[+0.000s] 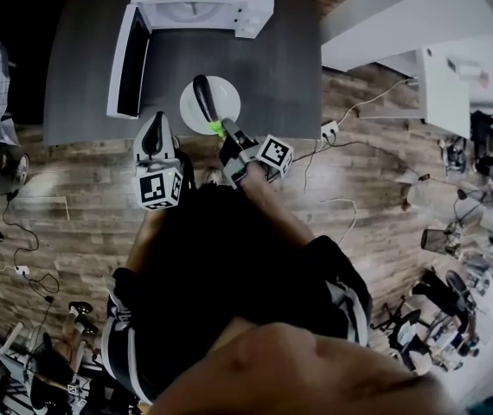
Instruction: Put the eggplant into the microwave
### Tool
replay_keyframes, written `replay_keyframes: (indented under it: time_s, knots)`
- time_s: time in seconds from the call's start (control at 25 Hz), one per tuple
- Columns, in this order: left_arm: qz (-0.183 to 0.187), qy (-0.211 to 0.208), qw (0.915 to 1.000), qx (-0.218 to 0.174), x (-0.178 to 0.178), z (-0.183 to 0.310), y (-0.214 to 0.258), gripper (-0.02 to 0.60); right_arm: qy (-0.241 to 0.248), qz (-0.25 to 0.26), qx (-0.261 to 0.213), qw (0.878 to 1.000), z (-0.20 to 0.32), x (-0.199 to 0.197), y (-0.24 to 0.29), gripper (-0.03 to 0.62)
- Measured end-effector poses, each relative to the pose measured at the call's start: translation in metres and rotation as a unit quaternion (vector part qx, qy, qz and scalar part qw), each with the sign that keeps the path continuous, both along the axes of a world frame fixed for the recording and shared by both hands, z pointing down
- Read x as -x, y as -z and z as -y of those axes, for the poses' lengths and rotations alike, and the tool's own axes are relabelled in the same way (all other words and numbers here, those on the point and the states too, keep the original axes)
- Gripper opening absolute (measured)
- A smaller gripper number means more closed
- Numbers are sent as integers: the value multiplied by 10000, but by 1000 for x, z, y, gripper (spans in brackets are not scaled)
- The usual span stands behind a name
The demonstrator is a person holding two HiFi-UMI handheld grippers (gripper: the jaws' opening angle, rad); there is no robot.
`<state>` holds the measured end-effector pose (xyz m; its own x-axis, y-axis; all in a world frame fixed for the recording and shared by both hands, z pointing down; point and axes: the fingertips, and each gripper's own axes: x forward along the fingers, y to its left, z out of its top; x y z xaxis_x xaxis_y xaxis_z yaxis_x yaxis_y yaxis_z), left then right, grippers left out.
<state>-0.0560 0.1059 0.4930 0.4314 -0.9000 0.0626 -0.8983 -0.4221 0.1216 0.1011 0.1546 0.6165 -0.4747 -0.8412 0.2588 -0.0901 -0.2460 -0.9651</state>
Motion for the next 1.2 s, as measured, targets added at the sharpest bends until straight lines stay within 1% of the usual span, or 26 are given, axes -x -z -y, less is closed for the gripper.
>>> replay_keyframes:
  time_s: [0.48, 0.68, 0.88, 1.0, 1.2]
  knots:
    - [-108, -512, 9986, 76, 6, 88, 8, 35, -243, 4, -6, 9997, 75, 24, 4, 38]
    - [-171, -810, 9965, 117, 8, 119, 15, 35, -361, -26, 29, 9993, 103, 35, 3, 38]
    - [-184, -1061, 9941, 163, 13, 143, 12, 35, -485, 19, -42, 9988, 130, 45, 2, 38]
    - [-194, -1094, 9937, 168, 18, 154, 13, 35, -497, 54, -46, 9987, 144, 52, 4, 38]
    - [-232, -973, 9948, 216, 21, 166, 10, 35, -388, 108, -9, 9992, 159, 53, 1, 38]
